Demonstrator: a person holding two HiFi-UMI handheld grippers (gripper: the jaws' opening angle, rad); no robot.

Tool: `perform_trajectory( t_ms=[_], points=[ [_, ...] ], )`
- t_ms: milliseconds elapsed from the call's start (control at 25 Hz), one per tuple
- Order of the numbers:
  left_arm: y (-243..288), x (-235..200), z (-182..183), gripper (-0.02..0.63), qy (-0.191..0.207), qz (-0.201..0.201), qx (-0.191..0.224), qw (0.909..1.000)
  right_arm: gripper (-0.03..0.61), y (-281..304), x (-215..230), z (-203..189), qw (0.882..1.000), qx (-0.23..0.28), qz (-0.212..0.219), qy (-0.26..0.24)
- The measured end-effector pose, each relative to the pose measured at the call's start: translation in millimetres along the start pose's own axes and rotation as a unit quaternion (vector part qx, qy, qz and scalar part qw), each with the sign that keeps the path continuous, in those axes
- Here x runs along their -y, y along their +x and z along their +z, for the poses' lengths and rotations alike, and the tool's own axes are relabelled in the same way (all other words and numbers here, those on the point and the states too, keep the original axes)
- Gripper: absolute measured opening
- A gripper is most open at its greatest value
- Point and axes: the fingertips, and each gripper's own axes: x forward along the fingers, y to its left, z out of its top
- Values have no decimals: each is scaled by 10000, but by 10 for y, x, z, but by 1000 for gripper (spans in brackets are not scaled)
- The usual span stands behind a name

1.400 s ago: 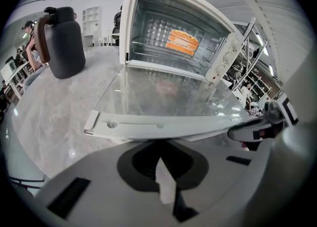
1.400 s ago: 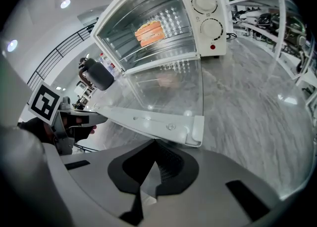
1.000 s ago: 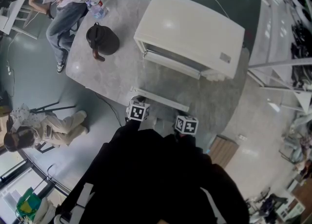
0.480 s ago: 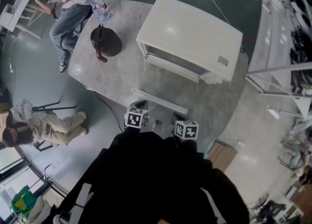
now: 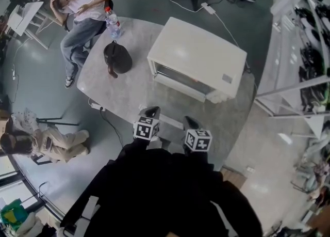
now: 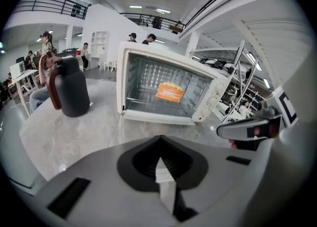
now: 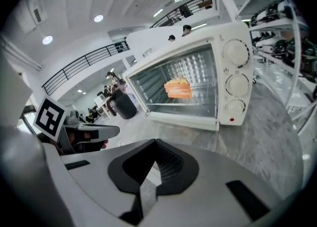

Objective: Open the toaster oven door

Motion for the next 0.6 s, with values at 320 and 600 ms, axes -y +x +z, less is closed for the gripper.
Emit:
perform_trajectory(
  t_ms=[320, 600],
  points=[
    [-353, 163, 757, 3, 109, -75, 974, 9952, 3, -296, -224, 933, 9928, 1153, 217, -247],
    [-778, 373, 1306, 3, 435, -211, 1872, 9811, 3, -616, -389, 1384, 9807, 1891, 262, -421]
  ],
)
